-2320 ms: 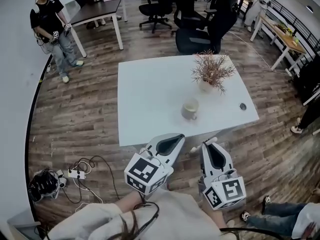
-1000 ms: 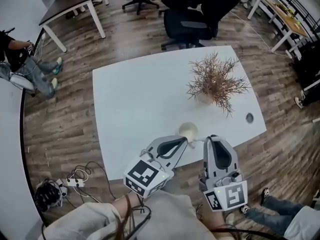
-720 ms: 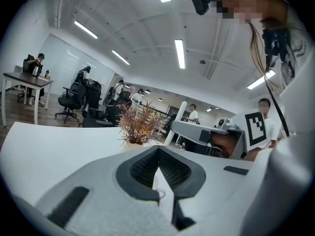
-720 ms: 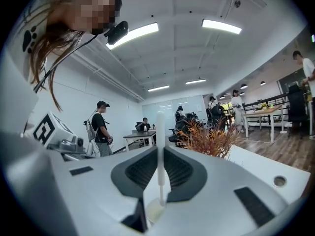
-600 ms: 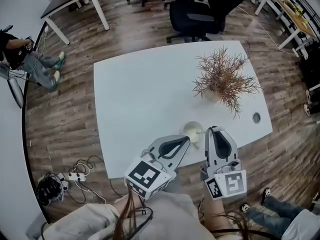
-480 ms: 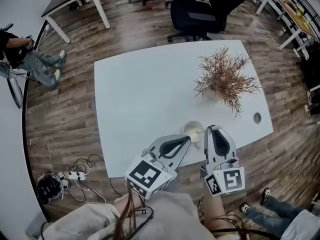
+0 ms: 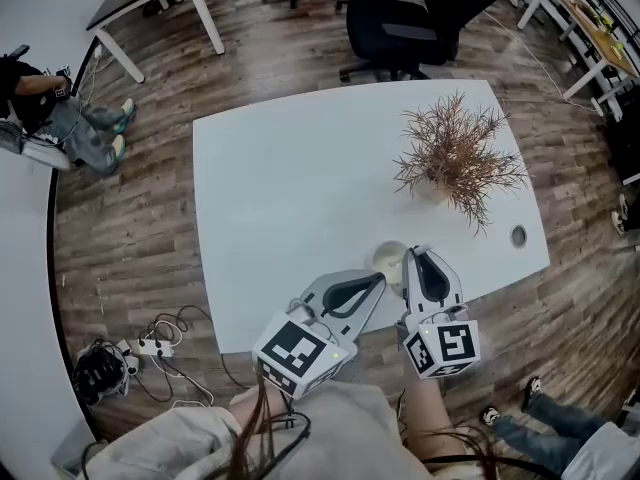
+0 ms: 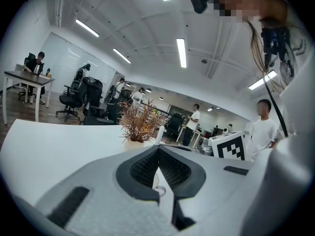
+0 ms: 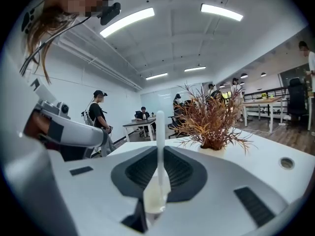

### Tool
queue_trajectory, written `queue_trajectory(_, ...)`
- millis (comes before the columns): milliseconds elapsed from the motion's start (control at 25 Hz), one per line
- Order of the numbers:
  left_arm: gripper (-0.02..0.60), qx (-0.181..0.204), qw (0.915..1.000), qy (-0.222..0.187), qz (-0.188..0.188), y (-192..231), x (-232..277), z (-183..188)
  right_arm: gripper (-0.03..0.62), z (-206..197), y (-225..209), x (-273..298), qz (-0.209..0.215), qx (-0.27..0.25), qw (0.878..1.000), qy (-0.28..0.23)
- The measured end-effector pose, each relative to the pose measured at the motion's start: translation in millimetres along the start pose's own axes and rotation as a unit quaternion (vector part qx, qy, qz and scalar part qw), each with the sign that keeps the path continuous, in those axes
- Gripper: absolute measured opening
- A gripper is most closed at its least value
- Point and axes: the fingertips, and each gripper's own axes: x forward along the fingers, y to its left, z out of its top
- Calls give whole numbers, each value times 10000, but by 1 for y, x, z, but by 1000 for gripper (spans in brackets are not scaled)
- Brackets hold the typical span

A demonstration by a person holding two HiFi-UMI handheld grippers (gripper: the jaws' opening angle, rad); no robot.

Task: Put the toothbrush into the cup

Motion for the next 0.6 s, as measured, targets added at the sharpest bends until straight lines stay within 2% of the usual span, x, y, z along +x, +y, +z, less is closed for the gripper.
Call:
queue_trajectory(200, 3, 138, 9999, 30, 12, 2, -1, 4, 51, -9, -2, 5, -24, -35, 9999, 113)
queue_trajectory(600, 3, 54, 10000, -6, -33, 1, -1, 1, 51, -24, -5, 10, -42, 36, 9992, 395)
